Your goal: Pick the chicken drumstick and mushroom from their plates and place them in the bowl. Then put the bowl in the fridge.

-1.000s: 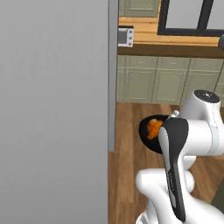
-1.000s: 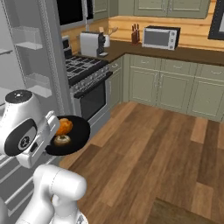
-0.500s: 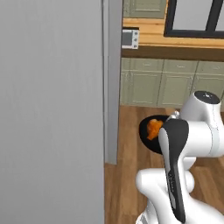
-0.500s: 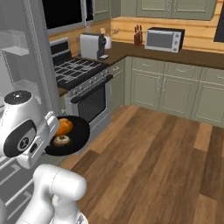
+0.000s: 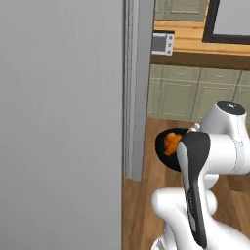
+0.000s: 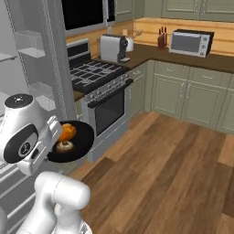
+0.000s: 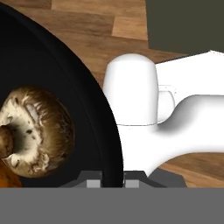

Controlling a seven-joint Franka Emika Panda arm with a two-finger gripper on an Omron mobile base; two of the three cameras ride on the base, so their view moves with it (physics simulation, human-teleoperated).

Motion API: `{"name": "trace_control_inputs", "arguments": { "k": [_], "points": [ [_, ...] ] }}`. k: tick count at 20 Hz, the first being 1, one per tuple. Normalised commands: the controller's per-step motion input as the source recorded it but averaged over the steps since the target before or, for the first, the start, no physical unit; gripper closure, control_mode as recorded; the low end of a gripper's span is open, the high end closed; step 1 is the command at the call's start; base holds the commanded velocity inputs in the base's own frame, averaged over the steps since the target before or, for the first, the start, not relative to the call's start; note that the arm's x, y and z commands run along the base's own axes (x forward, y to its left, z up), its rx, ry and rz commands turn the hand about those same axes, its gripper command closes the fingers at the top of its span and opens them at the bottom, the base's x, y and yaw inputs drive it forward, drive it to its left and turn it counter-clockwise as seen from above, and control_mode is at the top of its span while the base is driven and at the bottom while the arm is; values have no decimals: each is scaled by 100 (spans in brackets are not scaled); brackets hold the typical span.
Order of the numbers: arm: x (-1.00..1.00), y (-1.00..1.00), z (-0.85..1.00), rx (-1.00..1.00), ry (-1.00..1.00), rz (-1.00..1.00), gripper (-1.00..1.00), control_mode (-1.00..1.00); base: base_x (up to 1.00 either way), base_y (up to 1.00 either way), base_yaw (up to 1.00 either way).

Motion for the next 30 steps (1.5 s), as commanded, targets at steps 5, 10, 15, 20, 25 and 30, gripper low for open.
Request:
{"name": "trace_control_inputs", "arguments": {
  "k": [5,10,15,20,25,30],
  "points": [
    [0,0,0,0,0,0,100,100,53,-8,35],
    [0,0,0,0,0,0,100,100,29,-11,38],
    [0,0,0,0,0,0,100,100,3,-4,44],
    [0,0,0,0,0,0,100,100,6,-6,43],
    [0,0,0,0,0,0,100,100,7,-30,40],
    [0,0,0,0,0,0,100,100,40,-44,30]
  ]
}}
